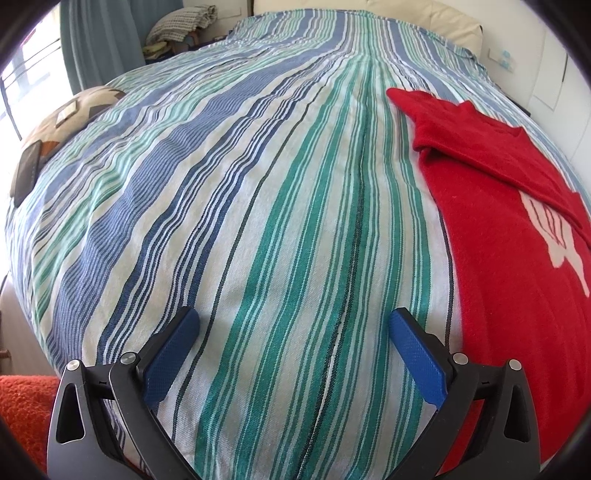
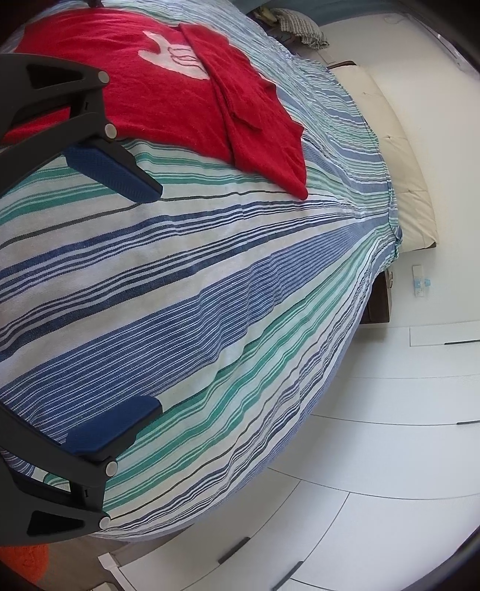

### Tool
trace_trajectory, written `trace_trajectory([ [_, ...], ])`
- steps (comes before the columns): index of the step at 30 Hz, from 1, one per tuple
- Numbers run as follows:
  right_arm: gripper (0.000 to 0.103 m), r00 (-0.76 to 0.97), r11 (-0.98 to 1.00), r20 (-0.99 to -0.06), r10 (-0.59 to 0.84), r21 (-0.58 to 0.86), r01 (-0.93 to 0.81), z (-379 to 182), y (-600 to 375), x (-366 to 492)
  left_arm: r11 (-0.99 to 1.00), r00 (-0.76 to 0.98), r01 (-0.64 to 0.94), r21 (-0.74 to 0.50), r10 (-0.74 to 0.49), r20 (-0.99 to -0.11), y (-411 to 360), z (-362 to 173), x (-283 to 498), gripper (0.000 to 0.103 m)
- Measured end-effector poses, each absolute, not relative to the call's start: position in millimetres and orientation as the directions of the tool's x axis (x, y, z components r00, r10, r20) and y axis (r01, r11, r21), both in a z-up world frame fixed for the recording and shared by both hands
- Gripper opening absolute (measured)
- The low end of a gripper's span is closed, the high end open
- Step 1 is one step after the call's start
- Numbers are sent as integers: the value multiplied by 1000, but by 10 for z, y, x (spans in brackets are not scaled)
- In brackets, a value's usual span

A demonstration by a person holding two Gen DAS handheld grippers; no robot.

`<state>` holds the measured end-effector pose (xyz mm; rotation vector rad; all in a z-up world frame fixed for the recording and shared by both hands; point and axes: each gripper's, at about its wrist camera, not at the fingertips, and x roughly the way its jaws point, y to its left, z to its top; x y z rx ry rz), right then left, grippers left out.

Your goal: Fold small clothes

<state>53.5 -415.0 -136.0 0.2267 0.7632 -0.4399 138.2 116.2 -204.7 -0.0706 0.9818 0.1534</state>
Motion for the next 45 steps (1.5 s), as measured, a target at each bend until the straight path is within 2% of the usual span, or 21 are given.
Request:
trace_trajectory([
  [22, 103, 678, 890, -668, -308, 51, 454, -1275, -4147, 466, 987, 547, -160, 10, 97, -832, 1165, -2048, 1383, 103],
  [45, 103, 796, 933, -532, -288, 30, 358, -1090, -3979, 397, 987, 547, -160, 11, 98, -831, 1159, -2048, 1382, 103],
])
